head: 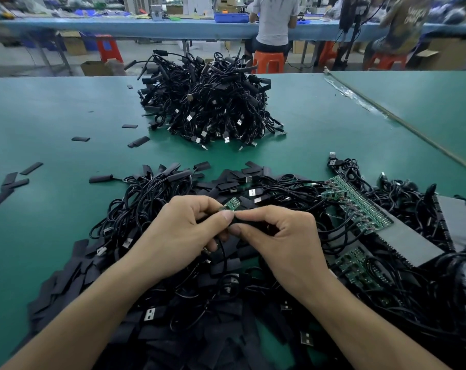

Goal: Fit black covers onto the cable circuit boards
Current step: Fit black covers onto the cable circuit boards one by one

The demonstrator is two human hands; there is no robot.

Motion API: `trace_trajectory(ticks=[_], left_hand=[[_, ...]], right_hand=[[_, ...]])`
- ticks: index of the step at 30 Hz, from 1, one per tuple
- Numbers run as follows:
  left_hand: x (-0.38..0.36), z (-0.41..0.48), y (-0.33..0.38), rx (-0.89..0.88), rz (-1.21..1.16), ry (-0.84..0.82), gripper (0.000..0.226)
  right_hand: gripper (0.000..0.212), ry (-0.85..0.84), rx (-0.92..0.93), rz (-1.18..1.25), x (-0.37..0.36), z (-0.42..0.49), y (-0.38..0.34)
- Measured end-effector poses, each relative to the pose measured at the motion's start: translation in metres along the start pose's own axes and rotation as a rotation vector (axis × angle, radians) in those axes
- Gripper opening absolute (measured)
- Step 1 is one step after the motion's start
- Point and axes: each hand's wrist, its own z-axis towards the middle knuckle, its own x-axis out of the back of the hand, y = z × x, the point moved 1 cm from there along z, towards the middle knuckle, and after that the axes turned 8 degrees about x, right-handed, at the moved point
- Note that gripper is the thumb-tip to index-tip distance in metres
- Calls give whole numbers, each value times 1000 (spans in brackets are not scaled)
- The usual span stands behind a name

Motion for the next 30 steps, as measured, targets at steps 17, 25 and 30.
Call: trace_trajectory(ticks=[17,25,30], left_hand=[[-1,-3,-5,-58,421,297,15],[1,0,-4,-122,291,397,17],[0,1,-4,-97,254,379,19]], right_hand=[[44,-377,-39,-739,-7,-1,7],[35,-463,-61,-835,-7,-2,3],[17,-306,-68,-728,-5,-1,3]])
